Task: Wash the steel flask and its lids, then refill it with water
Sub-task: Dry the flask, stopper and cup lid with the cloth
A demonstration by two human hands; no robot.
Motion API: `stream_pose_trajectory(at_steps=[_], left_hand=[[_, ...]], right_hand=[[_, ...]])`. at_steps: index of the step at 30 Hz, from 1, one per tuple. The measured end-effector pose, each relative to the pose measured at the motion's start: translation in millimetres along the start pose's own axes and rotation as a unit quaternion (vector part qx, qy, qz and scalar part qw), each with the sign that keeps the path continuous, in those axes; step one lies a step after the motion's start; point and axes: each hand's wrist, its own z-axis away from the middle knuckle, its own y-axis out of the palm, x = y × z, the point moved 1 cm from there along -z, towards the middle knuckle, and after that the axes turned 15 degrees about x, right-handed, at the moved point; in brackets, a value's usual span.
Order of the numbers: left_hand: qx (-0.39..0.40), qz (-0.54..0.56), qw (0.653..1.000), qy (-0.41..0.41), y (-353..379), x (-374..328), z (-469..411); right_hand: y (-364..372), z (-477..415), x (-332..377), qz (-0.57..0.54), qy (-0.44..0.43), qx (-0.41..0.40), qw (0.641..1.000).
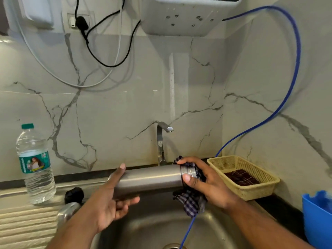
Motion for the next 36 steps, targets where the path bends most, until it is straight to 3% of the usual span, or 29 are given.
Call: stream_pose_trajectory(at_steps=[6, 9, 13, 15, 17, 20, 22, 24, 25, 28, 29, 31, 33, 36], left_hand=[[0.075, -0.012, 0.974, 0.214, 4, -6, -6], [0.111, -0.06, 0.959, 0.253, 11, -5, -4], [0.145, -0.026, 0.969, 0.199, 15, -5, 1], [0.155, 0.018, 0.981, 0.112, 10, -7, 3], [0.206, 0.0, 0.978, -0.032, 5, -6, 10], [0.361, -0.089, 0.914, -0.161, 5, 5, 23], [0.362, -0.174, 0.898, -0.177, 11, 8, 22], [0.287, -0.31, 0.892, -0.159, 25, 10, 19], [0.235, -0.43, 0.864, -0.116, 36, 11, 19], [0.054, -0.709, 0.701, 0.049, 66, 15, 18], [0.017, -0.743, 0.665, 0.073, 70, 21, 14], [-0.002, -0.766, 0.638, 0.081, 69, 29, 5], [0.043, -0.733, 0.677, 0.05, 58, 31, -6], [0.171, -0.604, 0.778, -0.001, 49, 36, -10]], right_hand=[[7, -14, -16, 0.025, 0.092, -0.126, 0.987], [4, -15, -20, -0.103, 0.135, -0.204, 0.964], [-4, -13, -10, -0.099, 0.096, -0.255, 0.957], [-9, -13, -1, -0.078, 0.065, -0.252, 0.962], [-13, -13, 7, -0.06, 0.019, -0.211, 0.976], [-13, -10, 13, -0.025, -0.037, -0.129, 0.991], [-13, -11, 14, -0.01, -0.033, -0.111, 0.993], [-21, -13, 11, 0.009, 0.011, -0.128, 0.992], [-25, -13, 9, 0.024, 0.049, -0.143, 0.988], [-31, -9, -2, 0.043, 0.175, -0.158, 0.971], [-30, -8, -5, 0.044, 0.2, -0.159, 0.966], [-26, -8, -5, 0.051, 0.207, -0.161, 0.964], [-23, -9, 2, 0.068, 0.18, -0.157, 0.969], [-11, -10, 15, 0.088, 0.119, -0.132, 0.98]])
